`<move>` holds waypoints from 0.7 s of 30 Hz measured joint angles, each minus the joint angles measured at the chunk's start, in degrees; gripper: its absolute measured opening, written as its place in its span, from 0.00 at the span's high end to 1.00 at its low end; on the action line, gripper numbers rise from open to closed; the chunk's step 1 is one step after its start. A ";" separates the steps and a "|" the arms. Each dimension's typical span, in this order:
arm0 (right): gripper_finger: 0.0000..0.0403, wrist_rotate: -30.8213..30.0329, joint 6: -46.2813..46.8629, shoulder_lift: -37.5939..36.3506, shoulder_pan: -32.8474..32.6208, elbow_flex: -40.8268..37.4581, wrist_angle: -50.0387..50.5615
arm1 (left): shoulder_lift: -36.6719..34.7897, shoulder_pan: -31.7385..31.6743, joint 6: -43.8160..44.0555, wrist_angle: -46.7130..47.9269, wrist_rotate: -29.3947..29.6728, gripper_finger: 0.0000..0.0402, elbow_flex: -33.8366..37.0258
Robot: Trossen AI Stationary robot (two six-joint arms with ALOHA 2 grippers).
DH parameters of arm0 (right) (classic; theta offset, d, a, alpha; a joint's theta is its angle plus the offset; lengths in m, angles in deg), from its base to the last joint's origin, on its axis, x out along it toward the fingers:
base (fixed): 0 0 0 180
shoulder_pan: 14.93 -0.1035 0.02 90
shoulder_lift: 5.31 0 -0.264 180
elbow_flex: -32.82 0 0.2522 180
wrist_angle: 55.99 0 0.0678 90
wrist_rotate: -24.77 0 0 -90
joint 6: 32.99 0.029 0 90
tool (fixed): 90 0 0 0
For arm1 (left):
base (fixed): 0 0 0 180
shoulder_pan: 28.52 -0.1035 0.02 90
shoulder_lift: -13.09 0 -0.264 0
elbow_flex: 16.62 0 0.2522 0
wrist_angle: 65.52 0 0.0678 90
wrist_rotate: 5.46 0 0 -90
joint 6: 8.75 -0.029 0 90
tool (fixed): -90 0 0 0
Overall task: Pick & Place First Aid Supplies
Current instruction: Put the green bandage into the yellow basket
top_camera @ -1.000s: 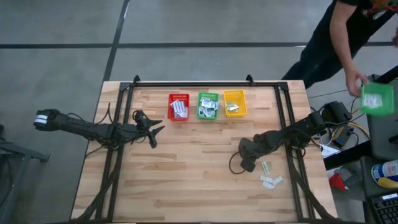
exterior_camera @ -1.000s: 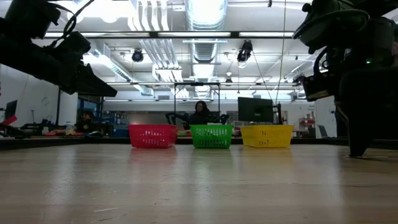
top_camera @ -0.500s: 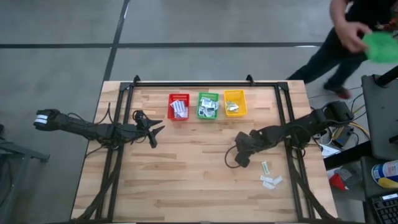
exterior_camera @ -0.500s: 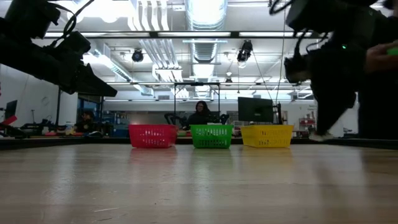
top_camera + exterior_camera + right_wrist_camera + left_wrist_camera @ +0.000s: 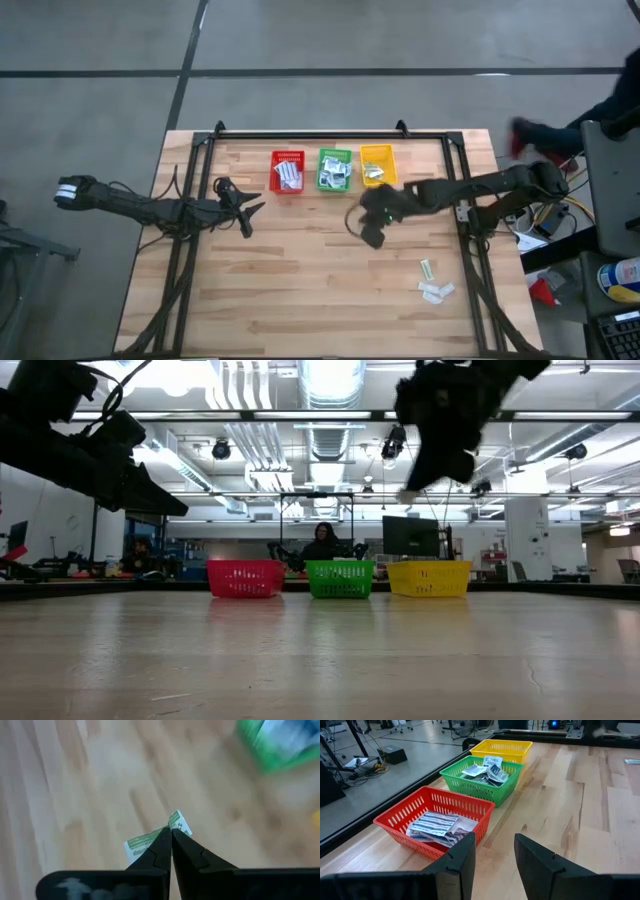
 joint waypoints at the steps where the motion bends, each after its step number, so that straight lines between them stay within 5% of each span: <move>1: 0.98 0.00 -1.91 0.00 1.22 1.19 0.05 | 0.00 0.01 -0.02 0.01 0.00 0.67 0.00; 9: 0.98 -0.72 -16.79 0.76 13.39 11.32 2.34 | 0.00 0.02 -0.09 0.20 0.00 0.67 0.00; 21: 0.98 -9.71 -21.90 1.28 30.17 14.64 13.22 | 0.00 0.02 -0.11 0.64 0.00 0.67 -0.02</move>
